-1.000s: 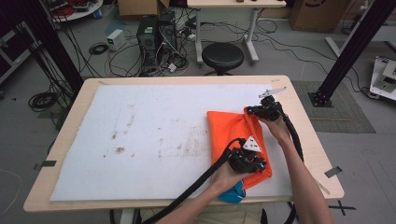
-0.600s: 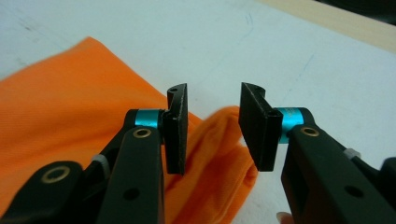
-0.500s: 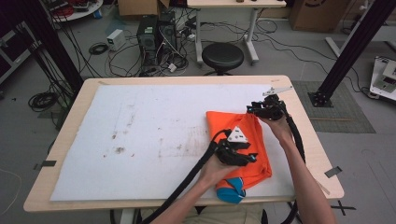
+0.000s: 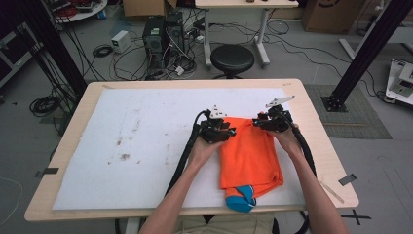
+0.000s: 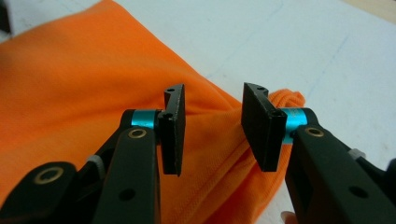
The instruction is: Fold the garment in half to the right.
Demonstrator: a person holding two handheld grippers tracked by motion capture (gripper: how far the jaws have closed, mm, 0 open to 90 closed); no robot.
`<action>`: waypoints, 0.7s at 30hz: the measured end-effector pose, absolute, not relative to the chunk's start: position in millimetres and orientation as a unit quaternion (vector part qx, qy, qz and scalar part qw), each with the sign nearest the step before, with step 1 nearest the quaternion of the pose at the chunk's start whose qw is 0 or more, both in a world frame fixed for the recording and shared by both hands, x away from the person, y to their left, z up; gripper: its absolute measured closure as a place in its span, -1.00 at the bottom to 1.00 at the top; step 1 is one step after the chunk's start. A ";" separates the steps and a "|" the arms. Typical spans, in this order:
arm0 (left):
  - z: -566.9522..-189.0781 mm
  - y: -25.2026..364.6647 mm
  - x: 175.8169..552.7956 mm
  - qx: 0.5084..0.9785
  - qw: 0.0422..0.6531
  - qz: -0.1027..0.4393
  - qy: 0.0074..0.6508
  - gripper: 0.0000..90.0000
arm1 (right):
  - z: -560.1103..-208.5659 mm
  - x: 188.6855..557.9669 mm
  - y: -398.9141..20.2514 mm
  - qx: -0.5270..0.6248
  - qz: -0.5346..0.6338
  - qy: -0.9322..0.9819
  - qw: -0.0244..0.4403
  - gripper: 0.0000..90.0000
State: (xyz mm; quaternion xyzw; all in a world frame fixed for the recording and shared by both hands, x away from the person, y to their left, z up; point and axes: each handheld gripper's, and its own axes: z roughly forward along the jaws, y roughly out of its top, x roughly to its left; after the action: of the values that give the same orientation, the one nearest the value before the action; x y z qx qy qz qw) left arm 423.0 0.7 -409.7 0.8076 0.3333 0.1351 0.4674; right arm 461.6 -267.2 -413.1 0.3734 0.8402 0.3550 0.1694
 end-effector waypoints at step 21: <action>-436.2 3.1 463.3 0.812 0.377 0.169 0.411 0.50 | -432.4 451.7 -304.7 0.398 0.312 0.849 0.154 0.62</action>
State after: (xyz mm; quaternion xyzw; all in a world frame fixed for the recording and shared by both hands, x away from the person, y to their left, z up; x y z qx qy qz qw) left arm 463.3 3.1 -436.2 0.8125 0.4112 0.1694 0.3770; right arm 451.7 -304.7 -432.4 0.3982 0.8488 0.3118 0.1543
